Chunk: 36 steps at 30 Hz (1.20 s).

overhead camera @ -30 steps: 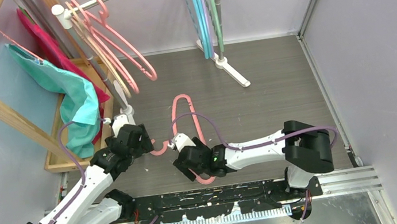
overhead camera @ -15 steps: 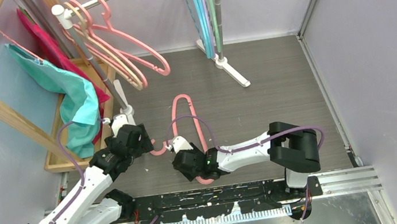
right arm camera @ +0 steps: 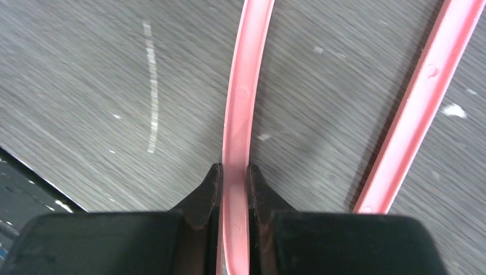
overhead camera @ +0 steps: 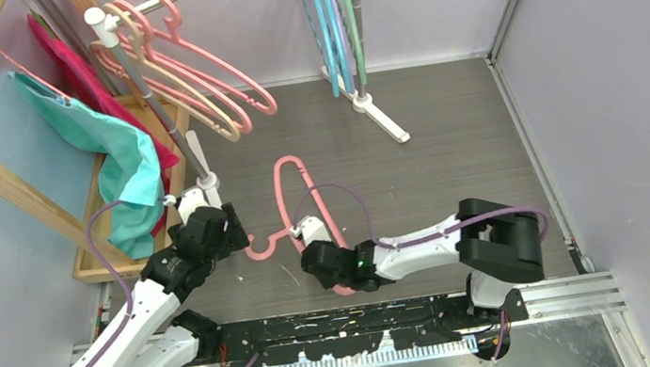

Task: Organize the hangers

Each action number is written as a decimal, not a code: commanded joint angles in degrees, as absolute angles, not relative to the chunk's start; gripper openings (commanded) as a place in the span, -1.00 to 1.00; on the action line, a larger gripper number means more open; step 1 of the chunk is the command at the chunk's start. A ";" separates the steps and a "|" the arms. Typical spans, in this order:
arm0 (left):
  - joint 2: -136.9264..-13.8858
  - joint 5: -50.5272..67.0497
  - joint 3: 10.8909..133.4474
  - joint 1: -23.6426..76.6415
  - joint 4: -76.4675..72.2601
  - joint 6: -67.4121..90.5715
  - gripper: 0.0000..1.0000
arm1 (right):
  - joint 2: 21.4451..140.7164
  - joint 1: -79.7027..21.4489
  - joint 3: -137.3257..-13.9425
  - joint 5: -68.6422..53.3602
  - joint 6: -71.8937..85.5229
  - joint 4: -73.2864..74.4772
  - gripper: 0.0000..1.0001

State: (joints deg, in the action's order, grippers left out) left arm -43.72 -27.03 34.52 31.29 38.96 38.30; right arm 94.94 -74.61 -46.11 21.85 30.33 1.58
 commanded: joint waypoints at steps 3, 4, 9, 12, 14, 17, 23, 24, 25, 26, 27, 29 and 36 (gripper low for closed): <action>-42.77 -29.03 35.55 31.38 39.57 38.32 0.96 | 77.89 -68.18 -40.83 16.56 31.23 2.85 -0.98; -42.72 -29.13 35.51 31.39 39.62 38.32 0.96 | 74.58 -66.86 -40.63 13.71 31.08 2.73 -0.98; -43.11 -29.03 35.77 31.37 38.81 38.24 0.96 | 62.09 -60.57 -43.49 0.29 30.50 5.15 -0.98; -44.24 -29.14 36.44 31.40 38.79 37.90 0.96 | 58.83 -58.34 -46.83 -5.47 30.34 8.24 -0.98; -44.82 -29.49 36.94 31.38 39.04 37.71 0.96 | 57.17 -57.60 -49.52 -6.92 30.23 10.23 -0.98; -45.00 -29.66 37.11 31.40 39.16 37.62 0.96 | 55.67 -56.94 -52.88 -6.46 28.95 15.12 -0.98; -45.15 -29.87 36.83 31.40 38.67 37.12 0.96 | 51.63 -55.99 -53.80 -6.06 29.58 19.04 -0.98; -45.45 -29.88 36.83 31.38 38.55 37.09 0.96 | 51.01 -55.94 -53.93 -5.94 29.83 19.44 -0.98; -45.77 -29.78 36.87 31.36 38.50 37.09 0.96 | 50.38 -55.87 -54.20 -5.54 30.01 19.74 -0.98; -46.13 -29.61 36.97 31.41 38.34 37.05 0.96 | 49.73 -55.88 -54.46 -5.27 30.18 19.99 -0.98; -46.44 -29.40 37.06 31.38 38.14 37.05 0.96 | 49.14 -55.79 -54.83 -4.93 30.24 20.15 -0.98; -47.02 -29.06 37.40 31.38 37.90 37.05 0.96 | 48.35 -55.72 -55.76 -4.31 30.20 20.58 -0.98; -47.51 -29.26 39.17 31.40 38.43 36.52 0.96 | 47.40 -55.34 -60.80 -1.50 30.33 20.68 -0.98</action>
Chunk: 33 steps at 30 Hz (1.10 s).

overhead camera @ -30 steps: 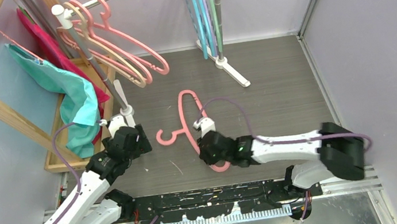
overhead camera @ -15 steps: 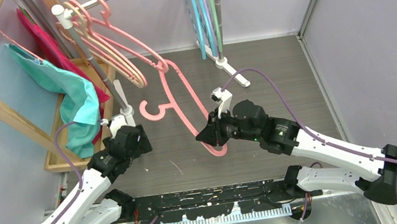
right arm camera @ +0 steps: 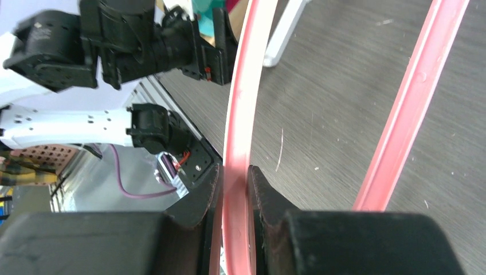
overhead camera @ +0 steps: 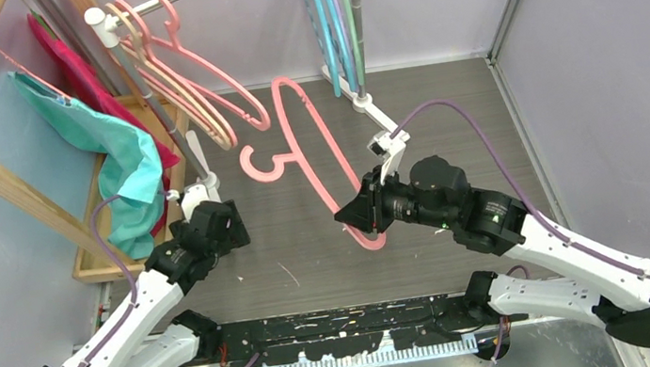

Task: Organize the hangers

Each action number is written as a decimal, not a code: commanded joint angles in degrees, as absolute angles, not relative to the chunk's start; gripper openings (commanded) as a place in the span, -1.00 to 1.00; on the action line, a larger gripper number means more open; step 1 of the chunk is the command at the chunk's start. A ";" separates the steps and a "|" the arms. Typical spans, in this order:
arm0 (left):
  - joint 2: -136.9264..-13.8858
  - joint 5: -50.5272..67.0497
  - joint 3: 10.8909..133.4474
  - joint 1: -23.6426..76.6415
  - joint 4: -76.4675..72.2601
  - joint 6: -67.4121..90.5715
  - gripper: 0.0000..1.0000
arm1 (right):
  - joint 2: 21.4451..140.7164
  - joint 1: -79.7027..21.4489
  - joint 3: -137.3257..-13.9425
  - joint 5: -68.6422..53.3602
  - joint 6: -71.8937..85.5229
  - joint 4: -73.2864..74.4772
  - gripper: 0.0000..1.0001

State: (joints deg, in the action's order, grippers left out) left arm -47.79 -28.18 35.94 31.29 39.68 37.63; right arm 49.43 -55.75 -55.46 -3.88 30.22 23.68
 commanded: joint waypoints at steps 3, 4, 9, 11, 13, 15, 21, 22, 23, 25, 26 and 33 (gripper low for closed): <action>-47.32 -29.21 39.45 31.33 38.58 36.52 0.96 | 47.15 -55.31 -62.77 -0.29 30.21 20.91 -0.98; -47.28 -29.14 39.46 31.37 38.58 36.55 0.96 | 47.13 -55.30 -63.25 -0.08 30.21 20.92 -0.98; -47.19 -28.98 39.55 31.36 38.59 36.48 0.96 | 46.84 -55.23 -64.21 2.05 30.10 19.37 -0.98; -47.18 -28.87 39.55 31.38 38.62 36.47 0.96 | 47.15 -55.19 -64.52 2.51 30.21 17.54 -0.98; -46.90 -28.75 39.55 31.38 38.60 36.50 0.96 | 48.07 -55.00 -65.13 2.66 30.22 15.76 -0.98; -46.49 -28.83 39.46 31.43 38.68 36.48 0.96 | 49.73 -54.82 -66.12 2.41 30.10 13.99 -0.98; -45.38 -29.13 39.16 31.42 39.41 36.24 0.96 | 54.34 -53.28 -68.41 0.15 31.84 9.20 -0.98; -45.17 -29.29 39.12 31.40 39.59 36.17 0.96 | 55.06 -52.87 -68.38 -0.50 32.42 8.24 -0.98; -44.98 -29.41 39.11 31.34 39.68 36.08 0.96 | 55.74 -52.38 -68.34 -1.31 33.19 7.15 -0.98; -44.53 -29.52 39.11 31.39 39.90 36.04 0.96 | 56.98 -51.46 -68.13 -2.87 34.66 4.59 -0.98; -44.36 -29.45 39.11 31.38 39.91 36.04 0.96 | 57.65 -50.90 -68.18 -3.60 35.40 3.09 -0.98; -44.25 -29.01 39.20 31.40 39.65 36.06 0.96 | 65.87 -46.96 -73.96 -8.44 39.81 -6.15 -0.98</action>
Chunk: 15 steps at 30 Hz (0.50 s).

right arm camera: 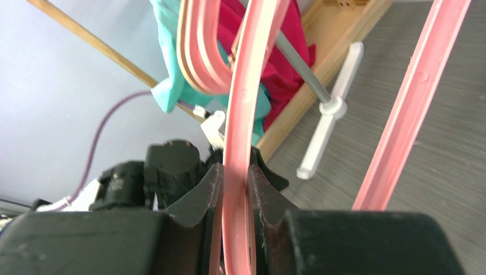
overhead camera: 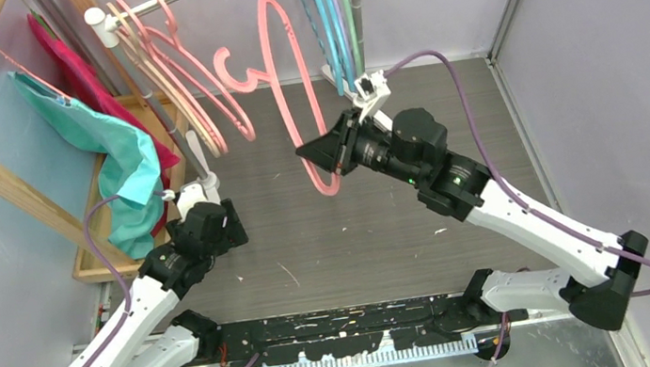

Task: Organize the hangers

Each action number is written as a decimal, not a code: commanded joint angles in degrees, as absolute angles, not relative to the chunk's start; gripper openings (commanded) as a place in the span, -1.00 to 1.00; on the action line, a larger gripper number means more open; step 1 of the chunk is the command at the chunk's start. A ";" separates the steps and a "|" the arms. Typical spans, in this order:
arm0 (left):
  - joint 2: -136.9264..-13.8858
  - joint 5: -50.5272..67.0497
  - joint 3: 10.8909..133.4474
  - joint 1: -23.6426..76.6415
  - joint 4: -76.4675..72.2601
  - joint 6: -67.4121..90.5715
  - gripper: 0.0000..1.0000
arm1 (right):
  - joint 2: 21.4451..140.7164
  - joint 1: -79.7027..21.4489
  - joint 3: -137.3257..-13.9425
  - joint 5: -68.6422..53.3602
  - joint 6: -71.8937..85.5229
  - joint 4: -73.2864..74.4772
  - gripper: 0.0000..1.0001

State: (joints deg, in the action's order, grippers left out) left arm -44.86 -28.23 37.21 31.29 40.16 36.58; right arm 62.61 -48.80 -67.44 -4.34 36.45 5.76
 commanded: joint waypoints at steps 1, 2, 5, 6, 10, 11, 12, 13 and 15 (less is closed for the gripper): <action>-44.29 -29.01 39.11 31.40 39.64 36.05 0.96 | 67.24 -46.08 -75.30 -9.39 40.80 -6.94 -0.98; -44.23 -29.05 38.99 31.38 39.69 36.11 0.96 | 68.83 -45.41 -76.60 -10.15 41.65 -7.68 -0.98; -43.76 -29.08 38.44 31.42 39.60 36.25 0.96 | 73.06 -43.58 -79.43 -12.32 44.59 -11.28 -0.98; -43.57 -29.16 38.35 31.38 39.57 36.22 0.96 | 74.48 -42.95 -80.19 -12.77 45.51 -12.40 -0.98; -43.07 -29.42 38.06 31.39 39.60 36.13 0.96 | 79.31 -41.00 -82.76 -14.59 49.41 -16.61 -0.98; -43.07 -29.45 38.06 31.38 39.61 36.14 0.96 | 80.90 -40.63 -83.59 -15.19 50.26 -17.81 -0.98; -43.03 -29.51 38.06 31.38 39.54 36.12 0.96 | 82.00 -40.35 -84.31 -15.73 51.21 -18.75 -0.98; -43.06 -29.53 38.10 31.38 39.48 36.12 0.96 | 83.19 -40.08 -85.09 -16.30 51.99 -19.81 -0.98; -43.02 -29.53 38.14 31.38 39.40 36.07 0.96 | 85.51 -39.72 -87.03 -17.30 53.33 -21.00 -0.98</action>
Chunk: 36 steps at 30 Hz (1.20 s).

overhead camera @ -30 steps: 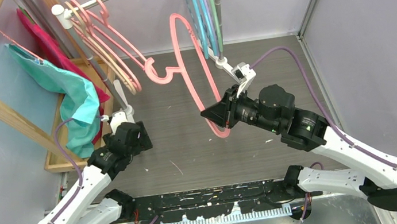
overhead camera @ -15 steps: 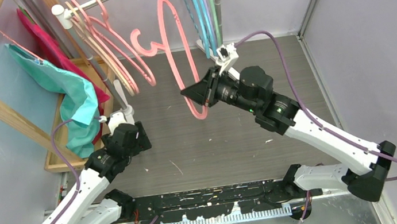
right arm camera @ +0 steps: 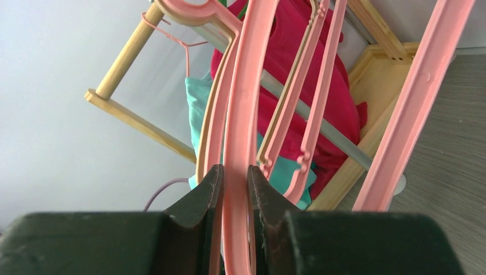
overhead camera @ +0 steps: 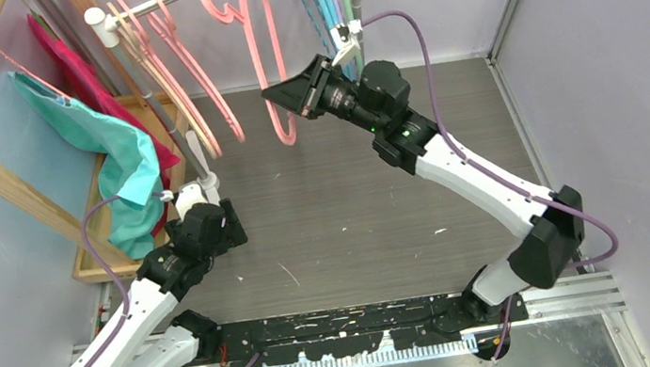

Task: Organize the hangers

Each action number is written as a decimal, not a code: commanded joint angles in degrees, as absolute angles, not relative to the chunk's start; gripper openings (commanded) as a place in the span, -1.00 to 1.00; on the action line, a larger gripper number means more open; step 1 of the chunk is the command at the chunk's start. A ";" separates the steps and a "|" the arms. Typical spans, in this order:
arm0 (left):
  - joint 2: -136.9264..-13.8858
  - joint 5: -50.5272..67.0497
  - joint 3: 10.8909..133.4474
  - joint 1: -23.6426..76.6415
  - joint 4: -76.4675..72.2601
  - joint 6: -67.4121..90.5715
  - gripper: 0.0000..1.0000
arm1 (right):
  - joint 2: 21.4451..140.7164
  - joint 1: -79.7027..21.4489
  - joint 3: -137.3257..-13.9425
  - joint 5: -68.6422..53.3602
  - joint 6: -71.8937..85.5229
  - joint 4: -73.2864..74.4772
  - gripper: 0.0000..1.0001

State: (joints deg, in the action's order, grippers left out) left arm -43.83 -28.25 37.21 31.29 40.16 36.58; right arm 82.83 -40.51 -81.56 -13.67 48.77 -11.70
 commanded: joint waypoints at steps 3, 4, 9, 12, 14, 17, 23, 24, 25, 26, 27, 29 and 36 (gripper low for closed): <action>-42.85 -29.70 38.23 31.38 39.38 36.08 0.96 | 88.54 -39.69 -90.03 -17.83 53.93 -22.08 -0.98; -42.74 -29.77 38.23 31.38 39.34 36.08 0.96 | 89.49 -39.72 -91.04 -17.84 53.96 -22.22 -0.98; -42.61 -29.78 38.35 31.44 39.06 35.95 0.96 | 94.85 -39.34 -95.78 -18.20 54.85 -22.73 -0.98; -42.58 -29.88 38.49 31.40 39.11 35.86 0.96 | 98.83 -39.14 -98.71 -19.16 56.22 -23.11 -0.98; -42.46 -29.67 38.44 31.40 39.05 35.94 0.96 | 101.36 -38.89 -100.28 -19.54 57.07 -23.43 -0.98; -42.27 -29.61 38.17 31.40 38.96 35.95 0.96 | 104.33 -38.47 -100.55 -19.60 58.81 -24.71 -0.98; -42.36 -29.88 37.99 31.38 39.32 35.95 0.96 | 105.19 -37.20 -97.21 -19.60 60.98 -26.69 -0.98; -42.43 -29.86 37.97 31.38 39.29 36.03 0.96 | 104.85 -37.07 -96.55 -19.60 60.92 -26.99 -0.98; -42.45 -29.74 37.97 31.38 39.18 36.05 0.96 | 104.31 -37.01 -95.93 -19.68 60.87 -27.15 -0.96; -42.49 -29.70 37.97 31.42 39.08 36.11 0.96 | 103.84 -36.88 -95.22 -19.69 60.74 -27.11 -0.87; -42.51 -29.63 38.01 31.38 39.05 36.17 0.96 | 102.80 -36.83 -94.48 -19.64 60.40 -27.08 -0.73; -42.90 -29.74 38.18 31.38 39.06 36.21 0.96 | 100.55 -36.74 -92.58 -19.29 59.29 -26.90 -0.48; -44.22 -29.77 39.02 31.41 39.00 36.43 0.96 | 89.89 -36.74 -84.20 -14.54 51.14 -21.95 0.44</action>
State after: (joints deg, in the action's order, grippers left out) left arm -43.83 -28.29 37.21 31.29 40.14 36.58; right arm 98.70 -36.93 -87.20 -17.54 56.45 -22.09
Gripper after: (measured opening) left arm 0.980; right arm 0.552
